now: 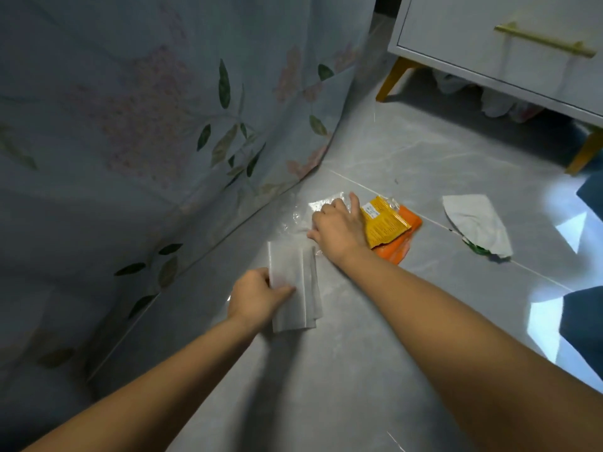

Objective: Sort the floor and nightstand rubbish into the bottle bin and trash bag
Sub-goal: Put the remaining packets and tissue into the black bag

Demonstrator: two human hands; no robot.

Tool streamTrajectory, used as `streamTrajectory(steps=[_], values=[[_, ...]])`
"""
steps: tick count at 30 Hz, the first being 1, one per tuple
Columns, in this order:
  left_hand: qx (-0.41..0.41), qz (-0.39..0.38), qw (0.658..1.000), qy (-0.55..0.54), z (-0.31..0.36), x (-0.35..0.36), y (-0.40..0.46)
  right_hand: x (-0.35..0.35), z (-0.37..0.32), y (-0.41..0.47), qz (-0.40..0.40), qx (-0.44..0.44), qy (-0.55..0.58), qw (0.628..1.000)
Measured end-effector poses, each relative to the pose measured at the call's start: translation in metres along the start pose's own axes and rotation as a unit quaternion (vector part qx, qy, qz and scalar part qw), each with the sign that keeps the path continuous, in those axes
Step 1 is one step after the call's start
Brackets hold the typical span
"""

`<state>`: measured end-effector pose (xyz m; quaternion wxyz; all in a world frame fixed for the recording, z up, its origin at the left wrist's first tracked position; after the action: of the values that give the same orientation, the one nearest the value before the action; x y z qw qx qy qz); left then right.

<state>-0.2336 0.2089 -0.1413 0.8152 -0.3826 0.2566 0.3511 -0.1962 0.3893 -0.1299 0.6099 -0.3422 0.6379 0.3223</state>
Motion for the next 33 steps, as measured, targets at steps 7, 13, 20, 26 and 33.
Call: streamTrajectory(steps=[7,13,20,26,33], values=[[-0.082,-0.008,0.984,-0.156,-0.008,0.000,-0.017,-0.044,0.014,-0.015,0.187,0.070,0.198,0.960],[-0.094,-0.009,0.967,-0.239,0.002,-0.003,-0.035,-0.066,0.024,-0.027,0.206,0.179,0.469,0.840],[-0.043,-0.016,0.962,-0.270,0.025,-0.048,-0.066,-0.104,0.017,-0.054,0.208,0.208,0.548,0.783],[-0.015,-0.008,0.962,-0.273,0.037,-0.087,-0.102,-0.118,0.018,-0.118,0.219,0.276,0.576,0.737],[0.011,-0.025,0.958,-0.287,0.044,-0.131,-0.163,-0.156,0.007,-0.180,0.219,0.311,0.565,0.733]])
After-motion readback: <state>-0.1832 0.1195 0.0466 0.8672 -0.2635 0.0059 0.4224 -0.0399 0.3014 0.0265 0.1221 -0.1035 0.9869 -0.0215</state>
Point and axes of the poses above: each hand's wrist, its own y-axis towards the middle knuckle, its own x-axis out of the palm, z = x × y, the point moved 10 cm from there along y, towards the middle knuckle, and after that the axes turned 7 degrees about z, right-handed, at the moved point
